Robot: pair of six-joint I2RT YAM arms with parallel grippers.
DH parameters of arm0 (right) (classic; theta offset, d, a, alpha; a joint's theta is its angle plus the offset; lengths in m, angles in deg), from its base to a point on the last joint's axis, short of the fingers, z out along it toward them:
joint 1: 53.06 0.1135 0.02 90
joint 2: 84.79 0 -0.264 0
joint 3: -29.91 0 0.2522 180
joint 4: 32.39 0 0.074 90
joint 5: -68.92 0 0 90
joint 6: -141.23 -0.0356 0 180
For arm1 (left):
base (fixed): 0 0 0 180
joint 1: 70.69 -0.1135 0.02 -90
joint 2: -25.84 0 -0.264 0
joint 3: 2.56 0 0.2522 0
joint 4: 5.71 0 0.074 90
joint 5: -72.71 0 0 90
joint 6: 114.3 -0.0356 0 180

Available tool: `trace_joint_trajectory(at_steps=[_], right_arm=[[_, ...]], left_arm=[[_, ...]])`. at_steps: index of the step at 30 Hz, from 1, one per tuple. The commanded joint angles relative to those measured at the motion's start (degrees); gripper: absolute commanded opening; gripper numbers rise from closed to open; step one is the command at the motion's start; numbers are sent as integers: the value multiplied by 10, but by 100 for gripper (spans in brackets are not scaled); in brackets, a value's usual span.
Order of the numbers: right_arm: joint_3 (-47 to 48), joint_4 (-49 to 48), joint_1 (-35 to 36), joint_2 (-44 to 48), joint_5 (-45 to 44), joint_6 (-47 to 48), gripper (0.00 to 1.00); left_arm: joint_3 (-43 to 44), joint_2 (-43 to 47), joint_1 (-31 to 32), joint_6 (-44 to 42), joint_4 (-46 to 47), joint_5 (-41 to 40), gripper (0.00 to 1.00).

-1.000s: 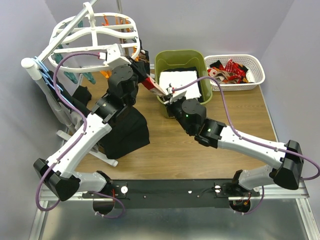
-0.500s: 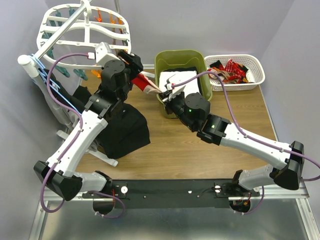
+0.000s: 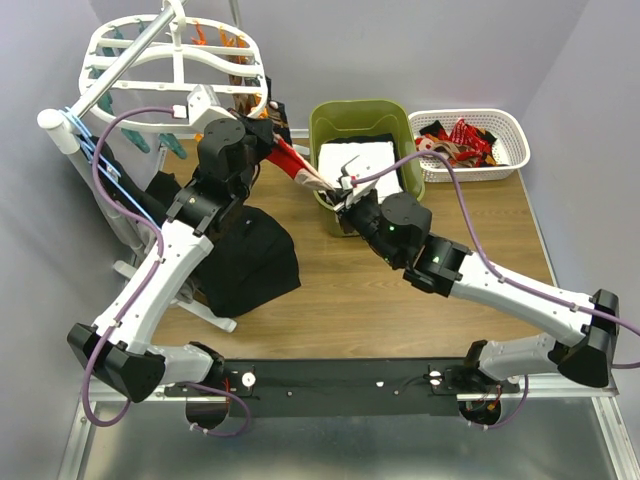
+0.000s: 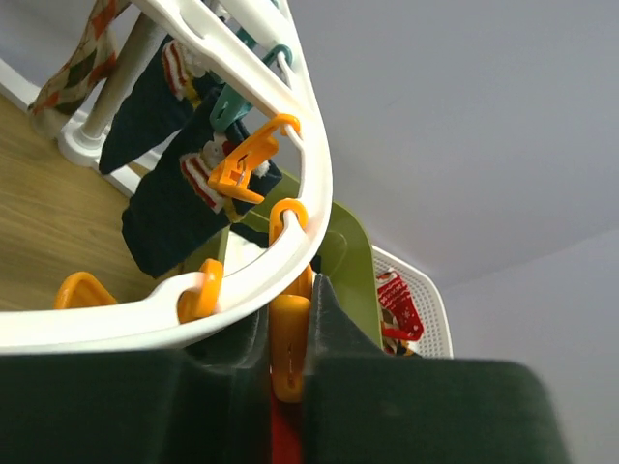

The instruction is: Remove the socks clipped to the hanger

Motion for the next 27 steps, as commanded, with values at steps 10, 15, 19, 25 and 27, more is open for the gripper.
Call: trace_joint_trajectory(at_steps=[10, 15, 19, 25, 27], right_arm=[[-49, -25, -2, 30, -58, -19, 1], [9, 21, -39, -4, -103, -63, 1], [66, 73, -162, -43, -37, -105, 1], [196, 142, -341, -148, 22, -131, 1], [239, 165, -390, -196, 49, -150, 1]], left_arm=[[-73, 45, -12, -47, 160, 110, 0], [-88, 55, -12, -97, 214, 197, 0], [-107, 61, -12, -122, 248, 290, 0], [-109, 44, -16, -157, 257, 412, 0], [-107, 38, -20, -161, 252, 436, 0]])
